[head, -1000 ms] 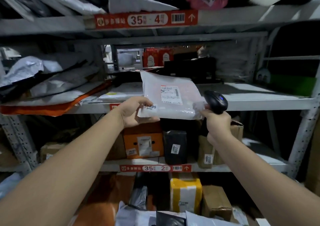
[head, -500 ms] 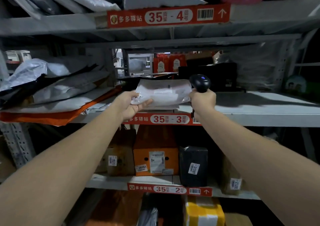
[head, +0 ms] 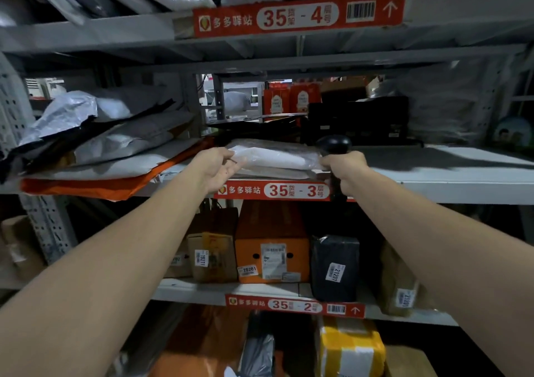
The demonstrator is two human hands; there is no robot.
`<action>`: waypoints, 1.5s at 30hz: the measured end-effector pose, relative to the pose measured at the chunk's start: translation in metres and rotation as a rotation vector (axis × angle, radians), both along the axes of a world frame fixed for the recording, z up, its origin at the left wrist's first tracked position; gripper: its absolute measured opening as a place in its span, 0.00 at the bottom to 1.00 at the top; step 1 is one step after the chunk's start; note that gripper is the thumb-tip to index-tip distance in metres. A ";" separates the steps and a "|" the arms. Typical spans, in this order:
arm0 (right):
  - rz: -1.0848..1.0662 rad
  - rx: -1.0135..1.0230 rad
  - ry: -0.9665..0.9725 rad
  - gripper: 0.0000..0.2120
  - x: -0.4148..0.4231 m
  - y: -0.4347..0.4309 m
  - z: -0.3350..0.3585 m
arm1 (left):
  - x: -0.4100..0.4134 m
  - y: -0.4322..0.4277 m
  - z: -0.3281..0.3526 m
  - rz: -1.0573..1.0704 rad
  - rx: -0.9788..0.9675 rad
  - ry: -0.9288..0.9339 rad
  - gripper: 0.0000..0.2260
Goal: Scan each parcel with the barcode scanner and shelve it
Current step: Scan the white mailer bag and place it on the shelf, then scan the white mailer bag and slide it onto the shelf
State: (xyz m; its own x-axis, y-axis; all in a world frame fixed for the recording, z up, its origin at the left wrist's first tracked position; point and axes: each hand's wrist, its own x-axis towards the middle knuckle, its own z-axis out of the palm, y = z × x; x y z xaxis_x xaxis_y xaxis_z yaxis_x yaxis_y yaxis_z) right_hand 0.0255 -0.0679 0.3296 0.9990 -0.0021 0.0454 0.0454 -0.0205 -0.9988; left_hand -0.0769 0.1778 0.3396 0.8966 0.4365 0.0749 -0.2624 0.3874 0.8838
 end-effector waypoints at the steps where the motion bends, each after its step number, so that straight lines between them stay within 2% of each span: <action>1: 0.012 0.010 -0.006 0.12 -0.003 -0.006 -0.001 | -0.006 -0.003 -0.002 0.013 0.016 -0.002 0.22; 6: 0.086 0.093 -0.066 0.15 -0.040 -0.041 -0.016 | -0.046 -0.021 -0.020 0.021 0.133 0.053 0.20; 9: 0.156 0.118 -0.032 0.13 -0.066 -0.066 -0.035 | -0.072 -0.037 -0.043 -0.017 0.141 0.100 0.14; 11: 0.194 0.125 -0.002 0.15 -0.085 -0.084 -0.052 | -0.088 -0.047 -0.063 -0.053 0.138 0.136 0.16; 15: 0.163 0.079 0.030 0.10 -0.121 -0.115 -0.094 | -0.116 -0.072 -0.105 -0.090 0.091 0.219 0.21; 18: 0.155 0.049 0.068 0.11 -0.152 -0.138 -0.128 | -0.136 -0.094 -0.138 -0.100 0.056 0.260 0.22; 23: 0.180 -0.009 0.092 0.11 -0.202 -0.177 -0.186 | -0.165 -0.136 -0.193 -0.152 0.020 0.292 0.16; 26: 0.181 -0.052 0.152 0.11 -0.225 -0.206 -0.218 | -0.178 -0.167 -0.235 -0.187 0.019 0.349 0.17; 30: 0.139 -0.109 0.254 0.06 -0.246 -0.249 -0.262 | -0.194 -0.211 -0.292 -0.261 0.028 0.444 0.17; 32: 0.109 -0.153 0.300 0.06 -0.253 -0.266 -0.282 | -0.200 -0.230 -0.313 -0.306 0.069 0.505 0.15; 36: 0.100 -0.195 0.464 0.06 -0.257 -0.292 -0.306 | -0.198 -0.261 -0.341 -0.337 0.270 0.631 0.13; 41: 0.126 -0.202 0.609 0.07 -0.258 -0.305 -0.318 | -0.198 -0.296 -0.360 -0.395 0.383 0.729 0.05; 45: 0.132 -0.194 0.659 0.07 -0.264 -0.307 -0.330 | -0.199 -0.305 -0.379 -0.456 0.453 0.817 0.09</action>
State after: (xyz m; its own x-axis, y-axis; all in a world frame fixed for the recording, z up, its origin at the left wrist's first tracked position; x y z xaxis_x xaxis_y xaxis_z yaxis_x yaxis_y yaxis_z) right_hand -0.2388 -0.3751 -0.0005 0.8098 0.0682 -0.5827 -0.5541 -0.2370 -0.7980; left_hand -0.2755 -0.1275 -0.0396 0.8209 0.1255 -0.5572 0.5698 -0.1127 0.8140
